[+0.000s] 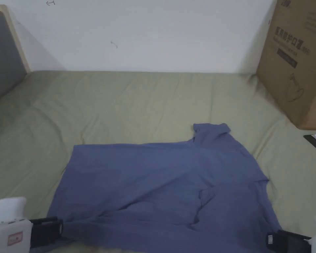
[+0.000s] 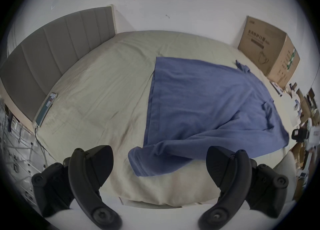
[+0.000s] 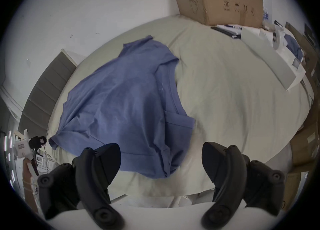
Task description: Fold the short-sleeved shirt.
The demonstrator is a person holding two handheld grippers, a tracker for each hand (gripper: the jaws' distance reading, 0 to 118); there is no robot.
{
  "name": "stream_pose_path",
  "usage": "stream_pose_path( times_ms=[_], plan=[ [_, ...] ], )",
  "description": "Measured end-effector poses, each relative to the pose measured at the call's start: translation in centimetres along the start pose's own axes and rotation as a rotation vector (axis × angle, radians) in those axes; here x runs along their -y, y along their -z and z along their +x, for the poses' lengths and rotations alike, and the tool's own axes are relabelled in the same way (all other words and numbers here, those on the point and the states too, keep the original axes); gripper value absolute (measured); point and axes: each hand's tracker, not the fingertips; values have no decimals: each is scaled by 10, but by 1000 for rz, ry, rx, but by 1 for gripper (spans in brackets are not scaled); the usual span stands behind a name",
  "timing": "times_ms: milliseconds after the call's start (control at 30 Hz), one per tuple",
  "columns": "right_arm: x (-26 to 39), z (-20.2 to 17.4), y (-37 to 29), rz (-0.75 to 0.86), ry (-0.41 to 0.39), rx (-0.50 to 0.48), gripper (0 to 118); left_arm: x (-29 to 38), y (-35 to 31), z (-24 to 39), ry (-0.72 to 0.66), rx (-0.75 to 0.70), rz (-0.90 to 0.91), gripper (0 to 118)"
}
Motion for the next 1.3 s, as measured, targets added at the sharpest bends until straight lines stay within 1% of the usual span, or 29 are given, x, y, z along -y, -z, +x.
stream_pose_path(
  times_ms=[33, 67, 100, 133, 167, 200, 233, 267, 300, 333, 367, 400, 467, 567, 633, 667, 700, 733, 767, 800, 833, 1000, 1067, 1133, 1167, 1200, 1233, 1267, 1300],
  plan=[
    [3, -11, -13, 5, 0, 7, 101, -2, -5, 0, -21, 5, 12, 109],
    [1, -14, -18, 16, -4, 6, 99, -3, -11, 1, -33, 14, 23, 109],
    [0, -16, -24, 46, -17, -27, 94, -6, -17, 3, -41, 44, 37, 109],
    [-2, -21, -31, 68, -23, -56, 83, -7, -27, 8, -51, 69, 56, 107],
    [-4, -26, -37, 86, -24, -74, 53, -10, -32, 11, -50, 89, 68, 96],
    [-7, -31, -39, 101, -27, -92, 28, -14, -37, 15, -41, 104, 89, 74],
    [-12, -34, -39, 102, -14, -90, 8, -19, -38, 20, -37, 105, 92, 42],
    [-16, -37, -38, 111, 3, -96, 2, -25, -37, 25, -31, 96, 86, 5],
    [-22, -38, -36, 115, 9, -122, 0, -31, -33, 31, -12, 78, 87, 2],
    [-28, -41, -34, 117, 11, -152, 0, -39, -27, 34, -9, 87, 80, 1],
    [-34, -43, -31, 118, 14, -154, 0, -46, -21, 38, 11, 99, 61, 0],
    [-41, -47, -27, 118, 3, -147, 0, -55, -14, 42, 18, 80, 64, 0],
    [-54, -55, -18, 116, -49, -112, 0, -75, -1, 52, 59, 64, 64, 0],
    [-77, -58, 1, 108, -56, -116, 0, -116, 40, 47, -17, 151, 40, 0],
    [-90, -62, 16, 98, -50, -120, 0, -145, 69, 50, -7, 117, 36, 0],
    [-96, -64, 23, 93, -52, -120, 0, -159, 83, 50, -5, 90, 33, 9],
    [-104, -64, 32, 82, -57, -116, 0, -172, 100, 49, 20, 77, 26, 36],
    [-109, -66, 40, 77, -62, -113, 0, -184, 117, 46, 44, 85, 28, 75],
    [-114, -67, 48, 69, -67, -110, 0, -193, 134, 44, 36, 83, 27, 115],
    [-120, -67, 57, 57, -68, -104, 0, -204, 155, 43, 55, 49, -21, 117],
    [-125, -66, 66, 51, -67, -102, 0, -213, 173, 41, 55, 19, -61, 115],
    [-134, -66, 99, 16, -23, -105, 0, -243, 230, 39, 42, -9, -93, 115],
    [-133, -66, 110, -8, -19, -106, 0, -246, 249, 41, 55, -25, -102, 115],
    [-132, -66, 121, -31, -24, -98, 0, -247, 268, 40, 53, -25, -155, 115],
    [-132, -66, 125, -39, -23, -96, 0, -245, 275, 40, 33, -22, -185, 110],
    [-131, -65, 128, -46, -21, -96, 0, -242, 285, 40, 20, 3, -213, 96],
    [-131, -64, 131, -53, -16, -96, 0, -239, 288, 42, -11, -1, -229, 77],
    [-131, -63, 133, -57, -8, -95, 0, -236, 285, 46, 5, -41, -194, 76],
    [-132, -61, 135, -59, 1, -97, 0, -237, 278, 49, 26, -29, -180, 68]
  ],
)
